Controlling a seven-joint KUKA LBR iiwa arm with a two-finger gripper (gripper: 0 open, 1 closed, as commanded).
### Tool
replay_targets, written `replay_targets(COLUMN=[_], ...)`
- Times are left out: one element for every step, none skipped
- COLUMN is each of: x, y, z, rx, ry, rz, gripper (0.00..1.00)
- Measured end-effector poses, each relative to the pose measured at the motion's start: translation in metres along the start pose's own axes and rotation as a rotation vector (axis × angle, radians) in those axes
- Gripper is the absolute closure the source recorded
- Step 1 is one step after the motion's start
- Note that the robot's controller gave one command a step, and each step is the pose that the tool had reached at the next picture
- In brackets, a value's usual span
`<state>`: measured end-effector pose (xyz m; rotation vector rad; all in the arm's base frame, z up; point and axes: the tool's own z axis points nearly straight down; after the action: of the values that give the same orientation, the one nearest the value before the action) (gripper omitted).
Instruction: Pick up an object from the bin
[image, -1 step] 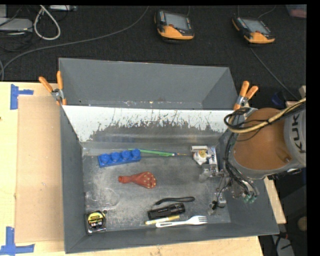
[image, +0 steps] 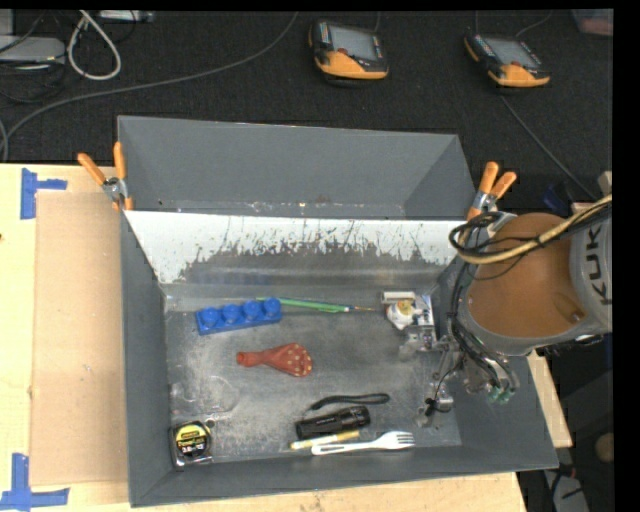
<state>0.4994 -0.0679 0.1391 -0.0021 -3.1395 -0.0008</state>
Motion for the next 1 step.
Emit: replay_targets(x=[-0.0153], y=[0.0565], z=[-0.0324], rx=[-0.001], ry=[0.004], rz=[-0.054], gripper=[0.0])
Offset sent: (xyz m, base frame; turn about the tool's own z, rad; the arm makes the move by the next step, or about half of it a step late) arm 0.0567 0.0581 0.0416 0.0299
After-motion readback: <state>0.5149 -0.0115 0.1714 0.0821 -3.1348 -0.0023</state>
